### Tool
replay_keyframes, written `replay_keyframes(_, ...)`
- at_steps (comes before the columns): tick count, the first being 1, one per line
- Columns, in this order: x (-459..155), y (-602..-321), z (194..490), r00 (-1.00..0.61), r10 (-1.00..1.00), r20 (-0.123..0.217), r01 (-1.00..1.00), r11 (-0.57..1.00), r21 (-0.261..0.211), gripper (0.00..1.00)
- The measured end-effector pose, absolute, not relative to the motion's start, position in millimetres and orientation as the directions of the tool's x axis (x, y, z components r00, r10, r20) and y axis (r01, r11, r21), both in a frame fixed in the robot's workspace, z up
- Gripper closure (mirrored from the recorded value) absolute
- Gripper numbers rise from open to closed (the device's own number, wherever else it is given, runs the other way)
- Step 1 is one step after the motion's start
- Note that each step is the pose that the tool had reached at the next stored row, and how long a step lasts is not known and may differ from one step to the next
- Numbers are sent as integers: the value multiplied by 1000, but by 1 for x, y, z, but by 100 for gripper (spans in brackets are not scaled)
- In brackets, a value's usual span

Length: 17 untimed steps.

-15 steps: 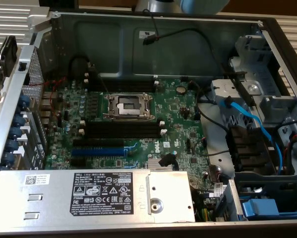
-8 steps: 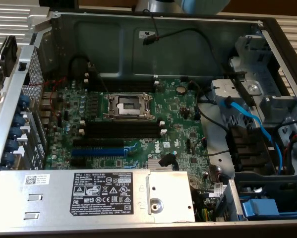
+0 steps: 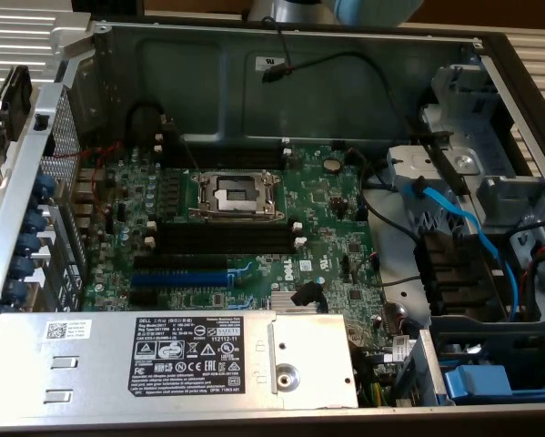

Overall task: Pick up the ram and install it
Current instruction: 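Reach for the ram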

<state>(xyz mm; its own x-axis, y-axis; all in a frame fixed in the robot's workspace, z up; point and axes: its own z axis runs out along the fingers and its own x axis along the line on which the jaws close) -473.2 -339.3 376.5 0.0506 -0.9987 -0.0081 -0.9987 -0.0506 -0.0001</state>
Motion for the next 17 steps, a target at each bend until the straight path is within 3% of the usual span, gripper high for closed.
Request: replay_keyframes(17, -468, -341, 368, 51, -999, -8, -999, -51, 0, 90)
